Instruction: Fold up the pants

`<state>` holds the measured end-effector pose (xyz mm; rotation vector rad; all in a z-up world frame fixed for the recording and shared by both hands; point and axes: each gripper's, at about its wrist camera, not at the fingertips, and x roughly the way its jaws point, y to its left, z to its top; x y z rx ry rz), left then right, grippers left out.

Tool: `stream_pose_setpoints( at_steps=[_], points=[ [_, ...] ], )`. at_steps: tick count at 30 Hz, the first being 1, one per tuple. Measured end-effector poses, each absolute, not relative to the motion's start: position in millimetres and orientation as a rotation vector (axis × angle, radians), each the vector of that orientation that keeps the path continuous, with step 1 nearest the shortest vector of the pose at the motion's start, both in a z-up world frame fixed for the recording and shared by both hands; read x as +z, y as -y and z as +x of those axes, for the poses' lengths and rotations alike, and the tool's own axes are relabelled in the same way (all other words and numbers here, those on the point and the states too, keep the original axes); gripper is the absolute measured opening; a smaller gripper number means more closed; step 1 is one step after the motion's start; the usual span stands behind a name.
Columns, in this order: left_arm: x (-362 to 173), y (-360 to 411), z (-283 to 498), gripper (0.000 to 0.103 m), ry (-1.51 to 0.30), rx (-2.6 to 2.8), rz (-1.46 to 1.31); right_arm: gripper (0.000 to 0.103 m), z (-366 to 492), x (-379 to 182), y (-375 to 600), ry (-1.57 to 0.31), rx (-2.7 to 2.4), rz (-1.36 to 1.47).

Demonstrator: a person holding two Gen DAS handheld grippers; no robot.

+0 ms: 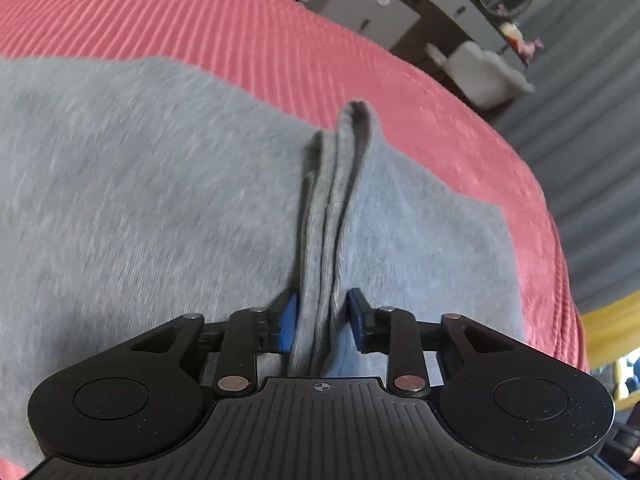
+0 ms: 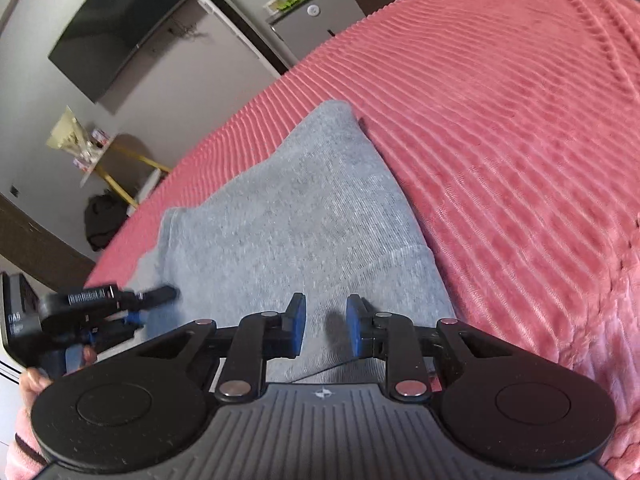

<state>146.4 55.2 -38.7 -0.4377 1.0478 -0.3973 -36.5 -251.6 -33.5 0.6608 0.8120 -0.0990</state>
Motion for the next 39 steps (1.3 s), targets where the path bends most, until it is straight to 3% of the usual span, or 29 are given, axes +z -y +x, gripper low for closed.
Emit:
stream_pose_setpoints(
  at_steps=[1, 3, 10, 13, 18, 23, 25, 27, 29, 36, 39],
  points=[
    [-40.6, -55.0, 146.6, 0.036, -1.033, -0.394, -0.462, 0.023, -32.8, -32.1, 249.6, -0.817, -0.107, 0.635],
    [-40.5, -54.5, 146.1, 0.052, -1.022, -0.402, -0.499, 0.023, -23.3, -29.3, 245.6, -0.823, -0.126, 0.572],
    [-43.9, -37.8, 137.8, 0.056, -0.959, -0.436, -0.372, 0.022, 48.7, -28.0, 247.2, -0.829, -0.184, 0.379],
    [-43.7, -36.9, 138.6, 0.067, -0.946, -0.462, -0.380, 0.022, 87.5, -21.4, 252.4, -0.788, -0.209, 0.335],
    [-47.4, -40.3, 143.7, 0.068, -0.937, -0.474, -0.425, 0.022, 111.1, -26.3, 261.8, -0.823, -0.203, 0.377],
    [-50.8, -51.3, 149.2, 0.067, -0.927, -0.465, -0.549, 0.022, 46.0, -39.1, 251.6, -0.835, -0.123, 0.470],
    [-52.2, -48.4, 149.4, 0.064, -0.913, -0.456, -0.557, 0.022, 10.4, -46.2, 249.8, -0.802, -0.110, 0.500],
    [-52.2, -47.7, 143.5, 0.040, -0.894, -0.429, -0.503, 0.023, -11.2, -45.5, 262.6, -0.764, -0.128, 0.632],
    [-50.4, -44.4, 143.1, 0.021, -0.888, -0.394, -0.451, 0.032, -24.2, -43.8, 273.9, -0.699, -0.170, 0.742],
    [-28.8, -45.3, 130.4, 0.017, -0.852, -0.379, -0.449, 0.034, -4.7, -47.4, 259.6, -0.772, -0.144, 0.636],
    [-20.1, -45.1, 131.9, 0.017, -0.853, -0.376, -0.446, 0.040, -6.1, -39.8, 248.7, -0.760, -0.113, 0.566]
  ],
)
